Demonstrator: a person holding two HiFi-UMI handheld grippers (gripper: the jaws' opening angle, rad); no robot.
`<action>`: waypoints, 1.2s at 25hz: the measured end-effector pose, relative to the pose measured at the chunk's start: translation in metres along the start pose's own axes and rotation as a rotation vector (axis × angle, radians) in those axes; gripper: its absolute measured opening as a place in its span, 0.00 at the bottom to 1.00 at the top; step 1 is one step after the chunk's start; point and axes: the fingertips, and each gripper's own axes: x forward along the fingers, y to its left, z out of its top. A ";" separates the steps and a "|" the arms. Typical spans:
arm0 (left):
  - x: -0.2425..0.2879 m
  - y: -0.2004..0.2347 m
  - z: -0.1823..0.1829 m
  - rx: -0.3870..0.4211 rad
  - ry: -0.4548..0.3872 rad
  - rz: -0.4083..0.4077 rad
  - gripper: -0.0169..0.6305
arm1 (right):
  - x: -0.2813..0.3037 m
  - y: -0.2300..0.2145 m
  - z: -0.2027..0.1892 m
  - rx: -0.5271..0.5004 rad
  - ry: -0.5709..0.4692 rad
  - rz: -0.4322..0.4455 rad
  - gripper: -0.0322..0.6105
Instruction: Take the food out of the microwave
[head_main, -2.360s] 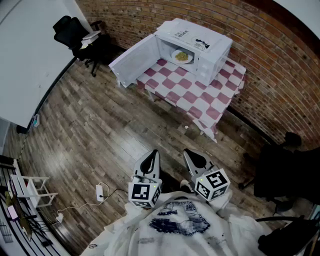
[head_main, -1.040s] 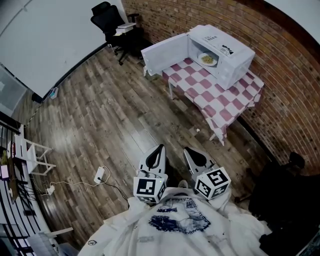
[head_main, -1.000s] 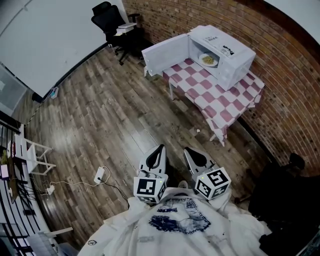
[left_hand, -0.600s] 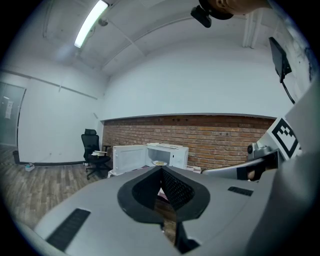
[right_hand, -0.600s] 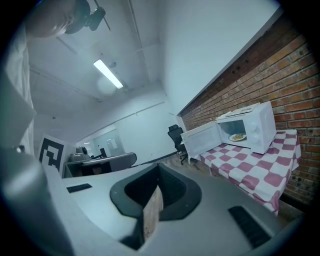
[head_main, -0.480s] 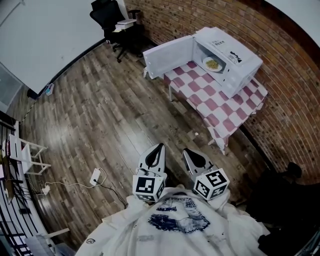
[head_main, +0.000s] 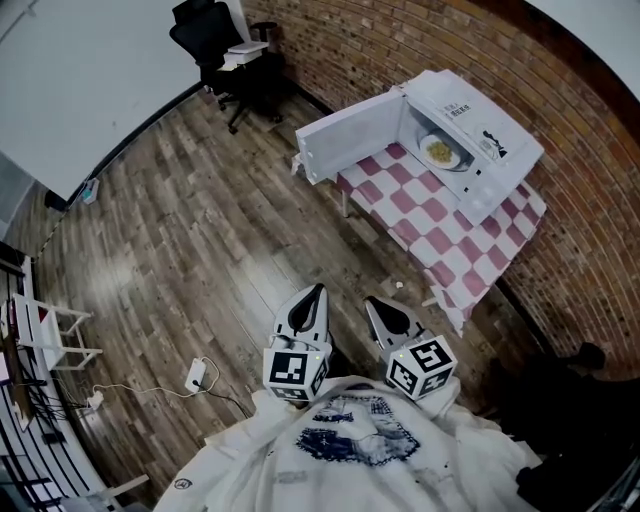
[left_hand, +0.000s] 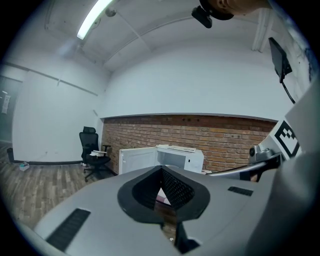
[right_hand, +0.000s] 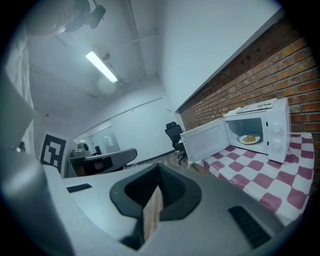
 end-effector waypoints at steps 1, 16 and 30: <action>0.006 0.010 0.003 -0.001 0.000 -0.001 0.04 | 0.011 -0.001 0.004 0.000 0.001 -0.003 0.07; 0.080 0.122 0.039 0.044 -0.014 -0.127 0.04 | 0.136 -0.001 0.051 0.007 -0.060 -0.117 0.07; 0.126 0.133 0.031 0.023 0.021 -0.229 0.04 | 0.160 -0.030 0.059 0.028 -0.070 -0.213 0.07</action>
